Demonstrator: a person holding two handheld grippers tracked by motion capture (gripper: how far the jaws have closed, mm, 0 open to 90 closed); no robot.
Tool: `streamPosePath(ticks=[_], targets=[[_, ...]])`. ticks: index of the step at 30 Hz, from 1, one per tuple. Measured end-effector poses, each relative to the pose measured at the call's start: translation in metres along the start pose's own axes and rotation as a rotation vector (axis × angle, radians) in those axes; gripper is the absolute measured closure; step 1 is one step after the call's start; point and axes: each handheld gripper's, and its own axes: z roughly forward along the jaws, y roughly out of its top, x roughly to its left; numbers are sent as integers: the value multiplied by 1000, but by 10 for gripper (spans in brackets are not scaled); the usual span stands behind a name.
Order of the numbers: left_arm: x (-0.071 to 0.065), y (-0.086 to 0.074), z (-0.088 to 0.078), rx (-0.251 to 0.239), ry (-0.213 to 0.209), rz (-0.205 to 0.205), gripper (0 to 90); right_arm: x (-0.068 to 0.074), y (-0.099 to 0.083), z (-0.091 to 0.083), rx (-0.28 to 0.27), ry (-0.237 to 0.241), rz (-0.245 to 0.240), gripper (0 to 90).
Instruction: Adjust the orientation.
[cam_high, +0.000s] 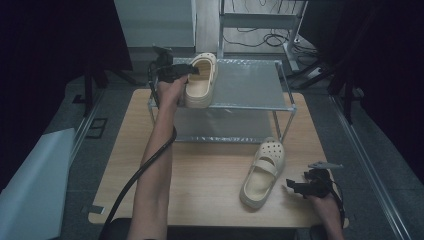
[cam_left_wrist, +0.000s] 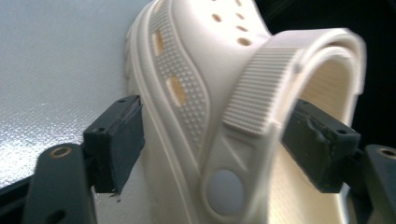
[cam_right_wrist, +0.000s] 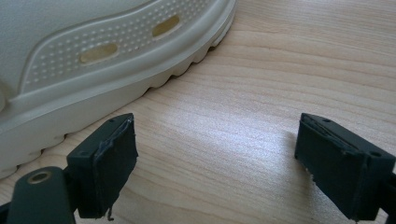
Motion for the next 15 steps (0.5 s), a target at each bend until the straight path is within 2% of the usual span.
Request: streamPosePath(ticks=[2, 3, 4, 8, 11, 15], targets=[[-1, 0, -2, 18, -3, 22, 174, 0, 0, 0, 0, 0, -1, 125], [-3, -2, -4, 23, 12, 50, 142, 0, 0, 0, 0, 0, -1, 125], [-3, -2, -6, 17, 11, 58, 142, 0, 0, 0, 0, 1, -1, 125], [-1, -5, -10, 17, -21, 66, 94, 0, 0, 0, 0, 1, -2, 125], [-1, -10, -17, 17, -38, 119, 51, 1, 0, 0, -3, 5, -5, 124], [-1, -15, -24, 20, -50, 147, 22, 1, 1, 0, -7, 5, -7, 124]])
